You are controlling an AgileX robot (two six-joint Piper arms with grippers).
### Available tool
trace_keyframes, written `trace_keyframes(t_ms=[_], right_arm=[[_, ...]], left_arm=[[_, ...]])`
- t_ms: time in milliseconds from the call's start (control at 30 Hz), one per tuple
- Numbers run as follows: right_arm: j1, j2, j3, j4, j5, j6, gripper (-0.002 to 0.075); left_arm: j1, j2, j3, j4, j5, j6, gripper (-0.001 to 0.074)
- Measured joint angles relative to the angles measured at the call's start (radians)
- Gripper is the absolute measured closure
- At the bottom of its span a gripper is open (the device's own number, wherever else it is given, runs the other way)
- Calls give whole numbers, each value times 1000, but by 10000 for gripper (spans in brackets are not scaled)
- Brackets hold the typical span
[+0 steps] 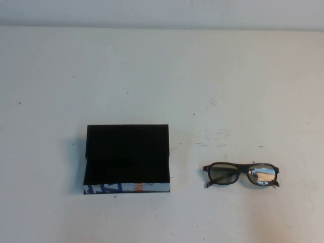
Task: Return glasses to glasses case
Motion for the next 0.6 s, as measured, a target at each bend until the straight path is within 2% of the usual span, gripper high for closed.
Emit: trace_keyframes(t_ms=[200,467,600], right_arm=[[0,69,-67,15,165,-1,737],[0,494,-353,-318,544,-5,737],[0,706,-475,-431,649,-51,737]], left_arm=[[0,0,0,0,0,0,738],[0,0,0,0,0,0,738],[0,0,0,0,0,0,738]])
